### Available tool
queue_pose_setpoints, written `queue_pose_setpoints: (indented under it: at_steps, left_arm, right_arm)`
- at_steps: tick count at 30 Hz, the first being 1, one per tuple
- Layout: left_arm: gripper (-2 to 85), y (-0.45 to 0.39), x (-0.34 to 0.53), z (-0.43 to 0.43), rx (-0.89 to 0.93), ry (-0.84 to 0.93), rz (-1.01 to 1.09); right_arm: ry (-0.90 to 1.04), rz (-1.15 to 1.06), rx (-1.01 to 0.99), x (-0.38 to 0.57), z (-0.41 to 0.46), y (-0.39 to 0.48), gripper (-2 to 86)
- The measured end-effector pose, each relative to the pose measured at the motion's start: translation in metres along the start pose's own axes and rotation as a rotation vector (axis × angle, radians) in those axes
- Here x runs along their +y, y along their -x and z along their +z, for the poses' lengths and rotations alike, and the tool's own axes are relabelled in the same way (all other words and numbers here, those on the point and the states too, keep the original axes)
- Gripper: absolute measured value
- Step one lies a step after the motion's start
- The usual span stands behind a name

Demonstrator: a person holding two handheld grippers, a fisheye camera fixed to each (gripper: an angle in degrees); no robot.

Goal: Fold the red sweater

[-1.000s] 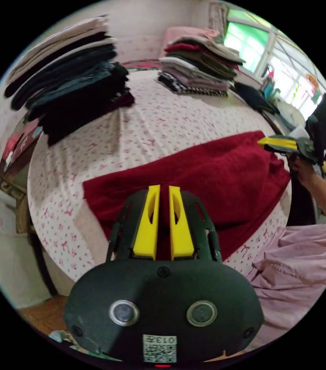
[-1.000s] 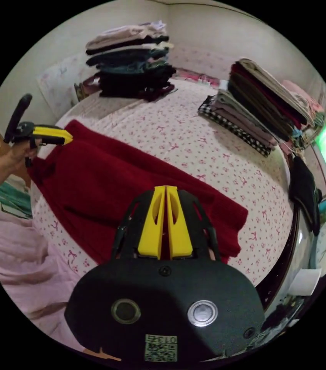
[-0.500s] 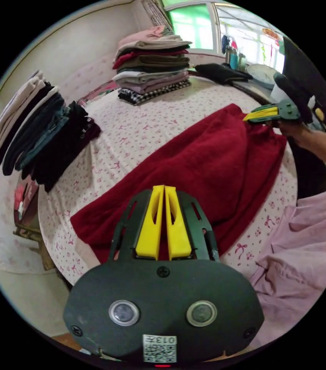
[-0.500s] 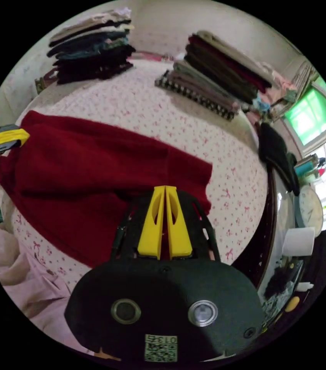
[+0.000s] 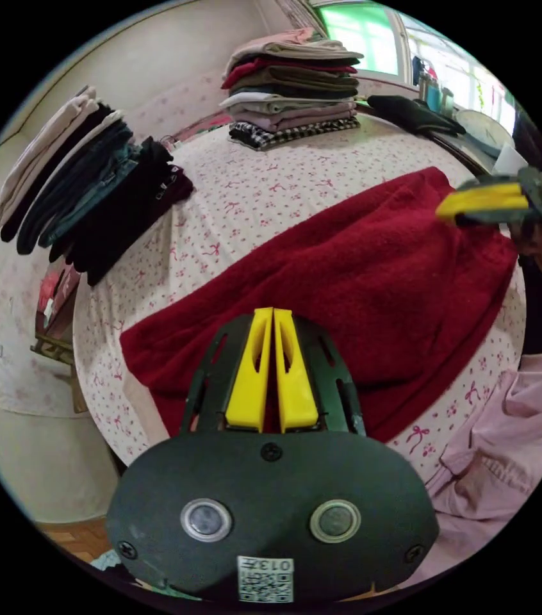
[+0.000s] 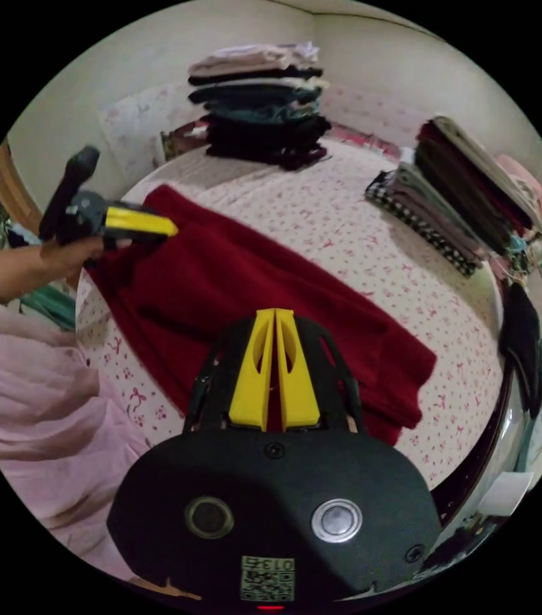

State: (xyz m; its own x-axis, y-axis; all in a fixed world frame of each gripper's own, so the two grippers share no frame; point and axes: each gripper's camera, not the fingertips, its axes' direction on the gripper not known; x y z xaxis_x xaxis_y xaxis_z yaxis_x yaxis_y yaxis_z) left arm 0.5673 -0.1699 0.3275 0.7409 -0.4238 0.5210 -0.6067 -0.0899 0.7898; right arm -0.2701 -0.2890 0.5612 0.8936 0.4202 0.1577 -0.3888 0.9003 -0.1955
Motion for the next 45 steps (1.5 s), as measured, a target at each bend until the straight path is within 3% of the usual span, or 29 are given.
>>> queue_pose_setpoints:
  at_steps: [2, 7, 10, 15, 18, 24, 27, 31, 35, 45]
  left_arm:
    - [-0.2, 0.006, -0.001, -0.001, 0.028, 0.021, -0.018]
    - [0.3, 0.044, 0.022, -0.025, 0.170, -0.008, -0.151]
    - [1.6, 0.079, 0.068, -0.055, 0.129, -0.056, -0.334]
    - [7.0, 0.118, 0.167, -0.083, -0.004, 0.023, -0.622]
    - [8.0, 0.126, 0.191, -0.071, 0.004, 0.093, -0.705]
    - [6.4, 0.148, 0.189, -0.027, 0.006, 0.177, -0.703]
    - [7.1, 0.166, 0.198, -0.023, 0.084, 0.159, -0.757]
    - [9.8, 0.181, 0.223, -0.044, 0.145, 0.103, -0.877]
    - [10.9, 0.185, 0.247, -0.056, 0.192, 0.090, -0.953]
    - [10.0, 0.199, 0.242, -0.027, 0.309, 0.129, -0.950]
  right_arm:
    - [0.135, -0.059, -0.058, 0.007, 0.036, 0.016, 0.0]
    - [0.109, -0.068, -0.074, 0.014, 0.020, 0.007, -0.1]
    - [-0.012, -0.134, -0.043, 0.005, -0.004, 0.008, -0.1]
    - [-0.039, -0.264, -0.248, -0.050, 0.000, 0.035, 0.0]
    - [-0.049, -0.384, -0.347, -0.086, 0.016, 0.077, 0.0]
    - [0.056, -0.606, -0.372, -0.117, 0.078, 0.176, 0.1]
    - [0.288, -0.658, -0.299, -0.117, 0.134, 0.206, 0.4]
    - [0.160, -0.614, -0.433, -0.137, 0.106, 0.191, 2.9]
    - [0.049, -0.575, -0.382, -0.173, 0.095, 0.181, 8.4]
    - [0.357, -0.635, -0.404, -0.212, 0.168, 0.197, 7.4]
